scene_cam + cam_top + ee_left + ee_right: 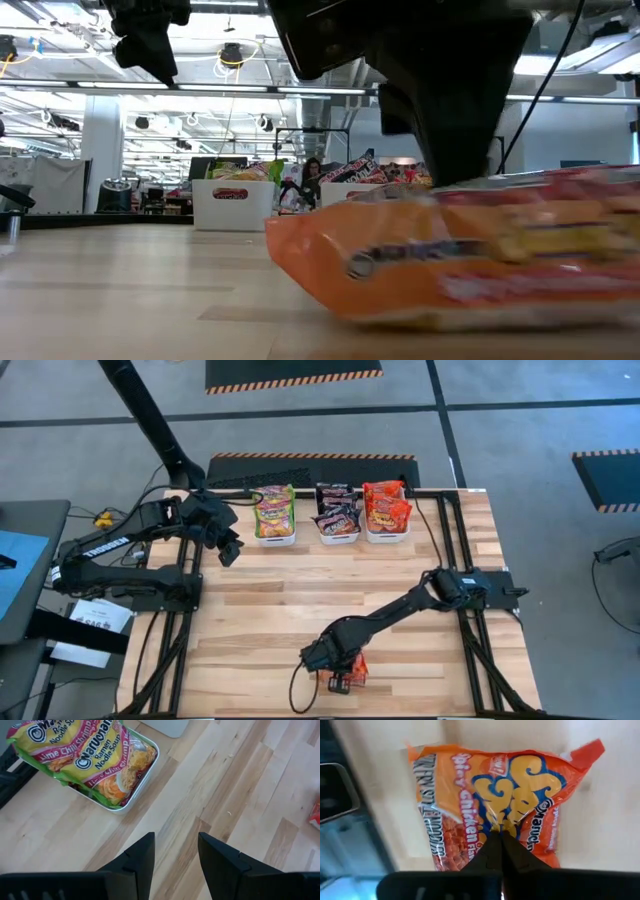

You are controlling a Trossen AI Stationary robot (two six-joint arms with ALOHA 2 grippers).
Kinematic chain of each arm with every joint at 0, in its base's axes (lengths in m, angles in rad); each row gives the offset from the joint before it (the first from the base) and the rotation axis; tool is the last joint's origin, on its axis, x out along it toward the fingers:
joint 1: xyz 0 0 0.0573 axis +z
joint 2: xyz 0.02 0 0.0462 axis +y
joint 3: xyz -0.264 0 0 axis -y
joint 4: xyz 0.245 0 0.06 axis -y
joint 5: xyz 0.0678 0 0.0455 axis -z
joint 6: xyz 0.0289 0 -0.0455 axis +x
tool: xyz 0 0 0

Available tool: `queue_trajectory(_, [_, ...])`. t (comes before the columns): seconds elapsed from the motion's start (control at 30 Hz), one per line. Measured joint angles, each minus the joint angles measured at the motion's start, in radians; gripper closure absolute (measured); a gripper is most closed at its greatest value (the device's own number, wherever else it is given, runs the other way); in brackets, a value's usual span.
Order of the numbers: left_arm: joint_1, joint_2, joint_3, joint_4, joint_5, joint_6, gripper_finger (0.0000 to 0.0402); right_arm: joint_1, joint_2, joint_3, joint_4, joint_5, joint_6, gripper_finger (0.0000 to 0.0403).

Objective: Sort Maruchan noodles
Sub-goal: Put the orange noodle pack into the right white bin

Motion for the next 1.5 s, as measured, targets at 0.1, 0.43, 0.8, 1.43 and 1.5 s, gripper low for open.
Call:
queue_trajectory(0.1, [0.000,0.000,0.000,0.000,0.000,0.000,0.0267,0.000,-0.004,0.033,-0.049,0.078,-0.010,0.0398])
queue_trajectory(0.43, [0.000,0.000,0.000,0.001,0.000,0.012,0.0267,-0.022,-0.093,0.053,-0.213,0.241,-0.010,0.0399])
queue_trajectory(0.8, [0.000,0.000,0.000,-0.001,0.000,0.012,0.0267,-0.088,-0.227,0.058,-0.355,0.408,-0.010,0.0399])
queue_trajectory(1.43, [0.000,0.000,0.000,-0.007,0.000,0.013,0.0267,-0.408,-0.450,0.018,-0.469,0.691,-0.285,0.0400])
queue_trajectory(1.5, [0.000,0.000,0.000,-0.008,0.000,0.013,0.0267,-0.455,-0.463,0.018,-0.470,0.713,-0.328,0.0400])
